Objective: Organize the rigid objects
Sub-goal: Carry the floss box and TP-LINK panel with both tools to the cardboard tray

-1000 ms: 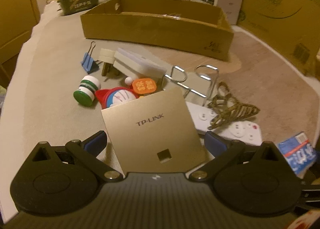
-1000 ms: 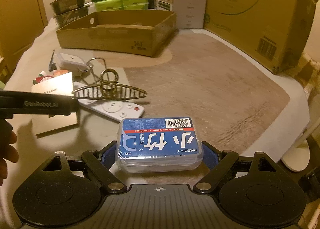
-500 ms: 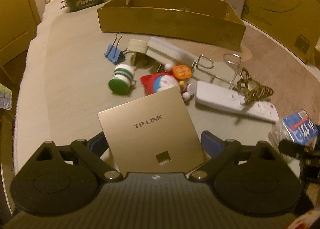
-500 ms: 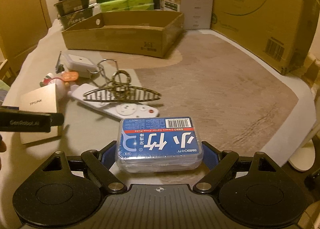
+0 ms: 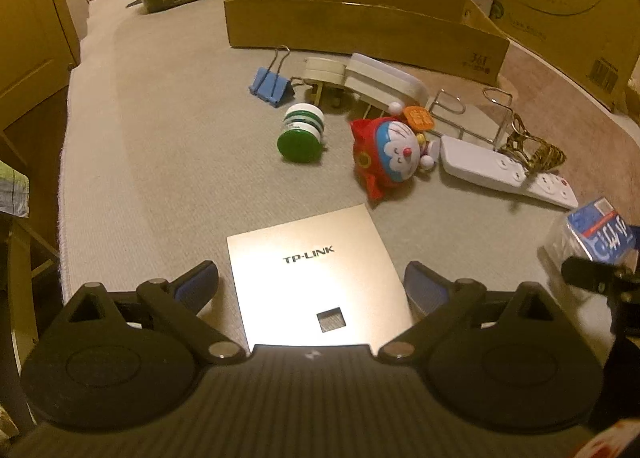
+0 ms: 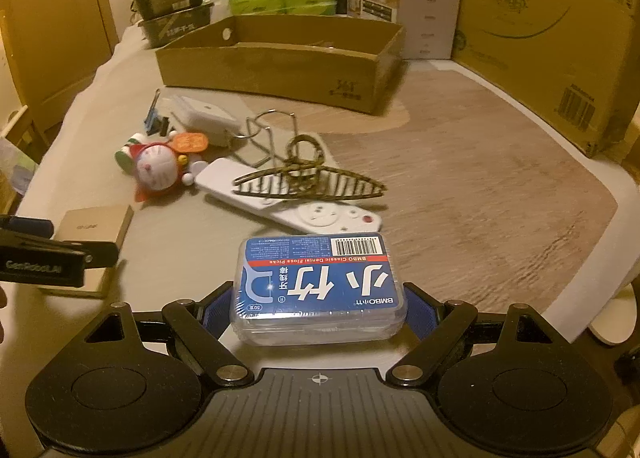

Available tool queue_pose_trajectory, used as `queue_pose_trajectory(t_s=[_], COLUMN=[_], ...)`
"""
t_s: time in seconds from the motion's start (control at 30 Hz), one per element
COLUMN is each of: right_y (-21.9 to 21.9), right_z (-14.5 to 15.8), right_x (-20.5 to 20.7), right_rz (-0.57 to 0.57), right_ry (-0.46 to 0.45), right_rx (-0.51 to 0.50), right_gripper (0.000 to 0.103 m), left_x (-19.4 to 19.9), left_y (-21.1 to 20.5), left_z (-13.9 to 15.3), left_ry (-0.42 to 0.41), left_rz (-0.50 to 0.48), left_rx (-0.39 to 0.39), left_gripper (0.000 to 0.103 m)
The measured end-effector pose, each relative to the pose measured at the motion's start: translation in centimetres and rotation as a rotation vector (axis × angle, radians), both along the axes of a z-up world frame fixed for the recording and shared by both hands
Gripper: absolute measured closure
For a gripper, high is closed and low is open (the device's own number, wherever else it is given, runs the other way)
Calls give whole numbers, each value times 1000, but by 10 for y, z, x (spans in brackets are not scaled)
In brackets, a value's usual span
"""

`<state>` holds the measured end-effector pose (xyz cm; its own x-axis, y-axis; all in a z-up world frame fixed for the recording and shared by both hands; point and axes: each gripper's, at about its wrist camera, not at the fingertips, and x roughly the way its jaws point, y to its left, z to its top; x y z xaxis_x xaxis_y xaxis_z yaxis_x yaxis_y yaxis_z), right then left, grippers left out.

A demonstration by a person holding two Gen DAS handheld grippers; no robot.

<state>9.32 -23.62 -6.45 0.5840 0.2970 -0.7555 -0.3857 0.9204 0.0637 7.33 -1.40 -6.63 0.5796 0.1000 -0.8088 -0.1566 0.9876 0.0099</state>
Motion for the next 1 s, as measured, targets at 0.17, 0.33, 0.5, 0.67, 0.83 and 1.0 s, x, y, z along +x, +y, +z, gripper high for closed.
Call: queue_pose_trajectory(t_s=[0.17,0.33,0.5,0.67,0.83,1.0], right_y=[6,11,15,20,24,26], right_z=[0,0,2,7,15,29], right_x=[-4,-5,-6,-9,-13,-12], right_rz=[-2,1,5,7,2,-13], right_ry=[3,5,-4,-14,-33,-62], right_rx=[-5,-15,-16,-18,-12,3], right_gripper=[18,18,18,18,18,18], left_x=[1,-1,-6,-11,-12,-8], left_y=[5,9,14,19,22,26], left_z=[-2,-1,3,8,20,30], left_ry=[-7,-22,-37,-55,-77,-103], left_rz=[17,2,-55,-83,-105,-117], left_rx=[-25,-35,-44,-34,-22,-26], left_gripper=[10,13,16,16,16,16])
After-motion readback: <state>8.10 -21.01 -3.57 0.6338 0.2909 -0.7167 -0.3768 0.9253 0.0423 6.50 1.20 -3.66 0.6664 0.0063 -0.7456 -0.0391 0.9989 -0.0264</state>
